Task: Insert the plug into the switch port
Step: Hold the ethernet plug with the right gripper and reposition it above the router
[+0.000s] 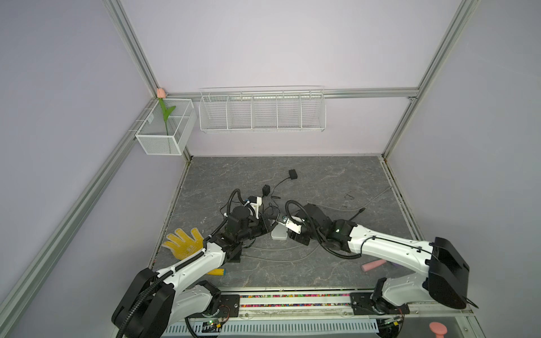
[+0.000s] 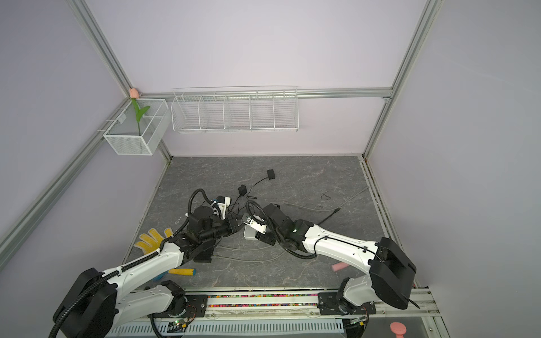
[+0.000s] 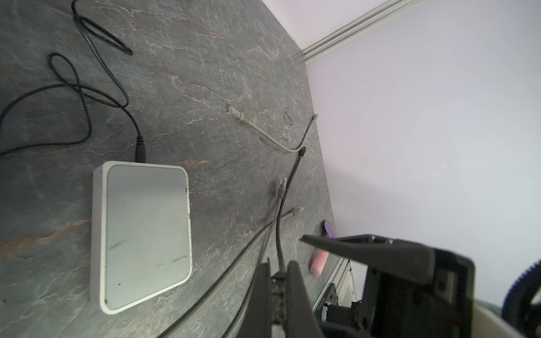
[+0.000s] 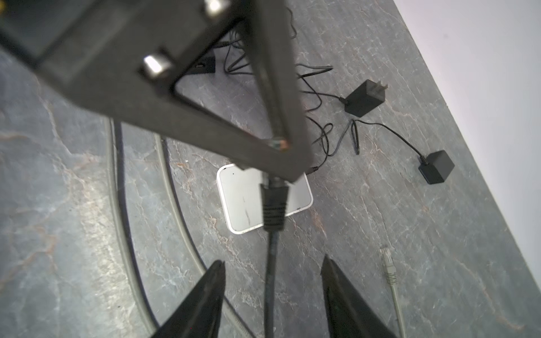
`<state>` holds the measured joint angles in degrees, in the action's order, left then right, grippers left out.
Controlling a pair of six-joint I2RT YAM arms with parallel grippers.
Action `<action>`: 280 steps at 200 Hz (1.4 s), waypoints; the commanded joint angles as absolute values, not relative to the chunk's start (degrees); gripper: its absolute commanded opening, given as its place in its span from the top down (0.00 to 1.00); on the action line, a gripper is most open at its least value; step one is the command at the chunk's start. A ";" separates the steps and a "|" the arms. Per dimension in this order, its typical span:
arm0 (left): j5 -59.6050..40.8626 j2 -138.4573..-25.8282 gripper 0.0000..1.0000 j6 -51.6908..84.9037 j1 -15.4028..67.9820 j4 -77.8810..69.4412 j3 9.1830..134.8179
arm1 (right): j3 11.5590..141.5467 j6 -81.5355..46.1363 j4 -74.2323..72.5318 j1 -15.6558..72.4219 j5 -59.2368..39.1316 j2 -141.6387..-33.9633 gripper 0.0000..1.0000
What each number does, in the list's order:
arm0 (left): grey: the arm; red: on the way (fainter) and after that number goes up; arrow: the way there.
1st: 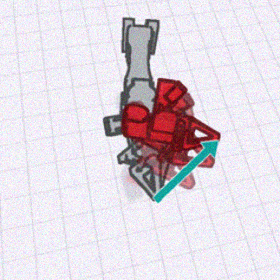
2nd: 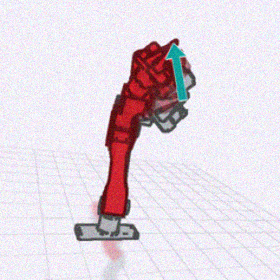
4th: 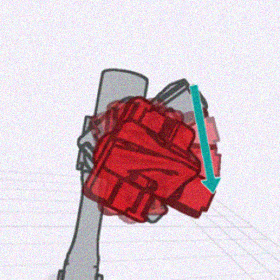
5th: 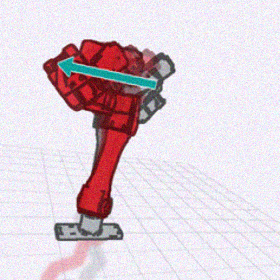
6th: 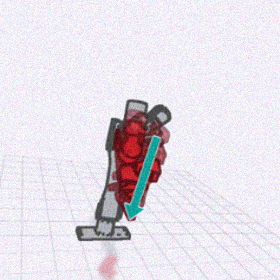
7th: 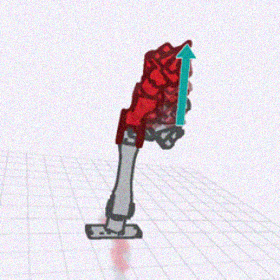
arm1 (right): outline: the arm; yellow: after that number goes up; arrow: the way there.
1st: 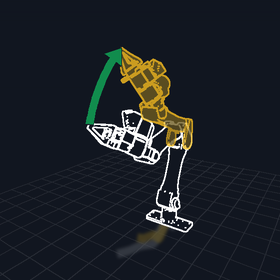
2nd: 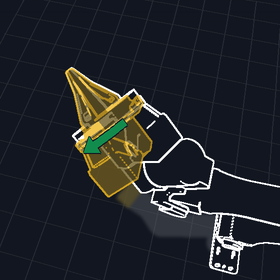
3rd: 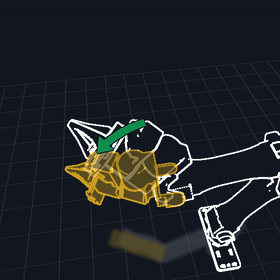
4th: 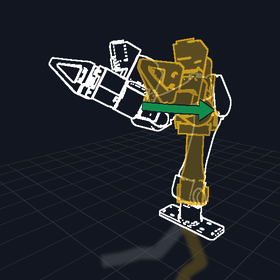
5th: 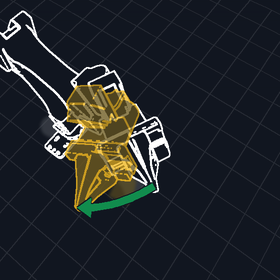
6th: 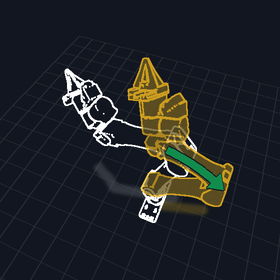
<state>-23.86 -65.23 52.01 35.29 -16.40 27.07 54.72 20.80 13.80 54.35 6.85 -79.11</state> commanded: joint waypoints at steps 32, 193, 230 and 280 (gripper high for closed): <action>-24.56 -63.99 1.00 51.07 35.42 -17.29 26.02 | 59.97 21.69 22.56 48.53 -8.55 -76.95 0.44; -24.96 -64.56 1.00 51.27 35.44 -18.54 25.49 | 65.20 22.51 22.72 49.57 -6.90 -89.37 0.67; -24.81 -64.49 1.00 51.42 35.43 -18.85 25.22 | 65.30 22.35 21.82 49.70 -7.35 -89.30 0.71; -25.13 -64.60 1.00 51.50 35.42 -19.15 25.14 | 65.88 22.44 21.53 49.96 -7.63 -89.77 0.74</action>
